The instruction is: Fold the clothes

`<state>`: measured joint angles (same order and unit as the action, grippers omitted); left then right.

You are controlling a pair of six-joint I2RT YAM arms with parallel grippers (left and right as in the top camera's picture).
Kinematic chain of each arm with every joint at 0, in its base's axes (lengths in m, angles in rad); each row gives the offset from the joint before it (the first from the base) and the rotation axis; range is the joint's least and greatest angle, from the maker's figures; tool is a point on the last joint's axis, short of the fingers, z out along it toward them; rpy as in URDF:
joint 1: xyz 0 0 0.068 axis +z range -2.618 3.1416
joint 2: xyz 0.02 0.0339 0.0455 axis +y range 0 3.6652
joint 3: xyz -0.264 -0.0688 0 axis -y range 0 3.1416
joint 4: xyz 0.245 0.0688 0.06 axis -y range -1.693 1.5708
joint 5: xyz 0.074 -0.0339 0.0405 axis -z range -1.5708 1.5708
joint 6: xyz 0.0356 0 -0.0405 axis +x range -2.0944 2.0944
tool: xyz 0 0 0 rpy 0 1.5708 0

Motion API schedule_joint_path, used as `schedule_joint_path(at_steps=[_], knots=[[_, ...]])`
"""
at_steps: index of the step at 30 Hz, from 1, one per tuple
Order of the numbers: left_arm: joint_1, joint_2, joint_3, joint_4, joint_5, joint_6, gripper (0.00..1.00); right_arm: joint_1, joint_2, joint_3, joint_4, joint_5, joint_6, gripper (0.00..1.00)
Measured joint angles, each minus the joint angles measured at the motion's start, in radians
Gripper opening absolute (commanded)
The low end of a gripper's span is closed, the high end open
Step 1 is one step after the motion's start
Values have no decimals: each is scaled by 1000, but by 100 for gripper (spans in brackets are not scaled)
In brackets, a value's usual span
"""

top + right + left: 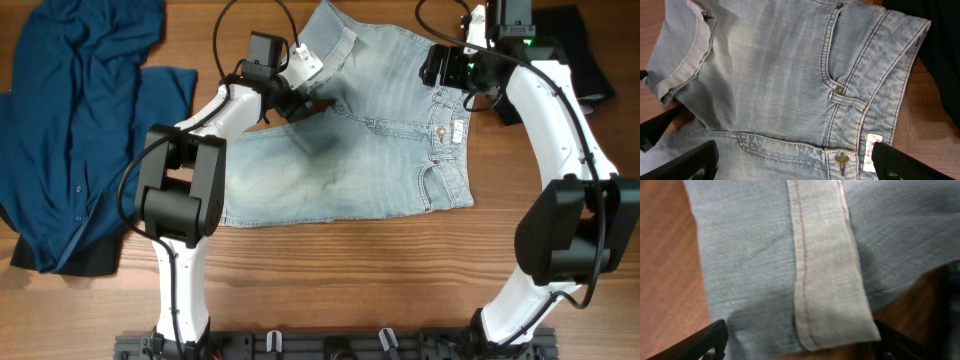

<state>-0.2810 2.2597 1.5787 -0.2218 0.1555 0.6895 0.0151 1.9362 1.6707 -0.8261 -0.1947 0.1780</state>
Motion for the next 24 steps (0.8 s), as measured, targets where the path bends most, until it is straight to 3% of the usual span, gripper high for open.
schedule_joint_path(at_steps=[3,9,15,20,24], knots=[[0,0,0,29,-12,18,67,0,0,0,4,0,0,98],[-5,0,0,45,-25,29,56,0,0,0,4,0,0,98],[-14,0,0,44,-31,6,7,0,0,0,4,0,0,98],[-18,0,0,47,-48,-34,4,0,0,0,4,0,0,98],[-19,0,0,59,-143,-156,4,0,0,0,3,0,0,98]])
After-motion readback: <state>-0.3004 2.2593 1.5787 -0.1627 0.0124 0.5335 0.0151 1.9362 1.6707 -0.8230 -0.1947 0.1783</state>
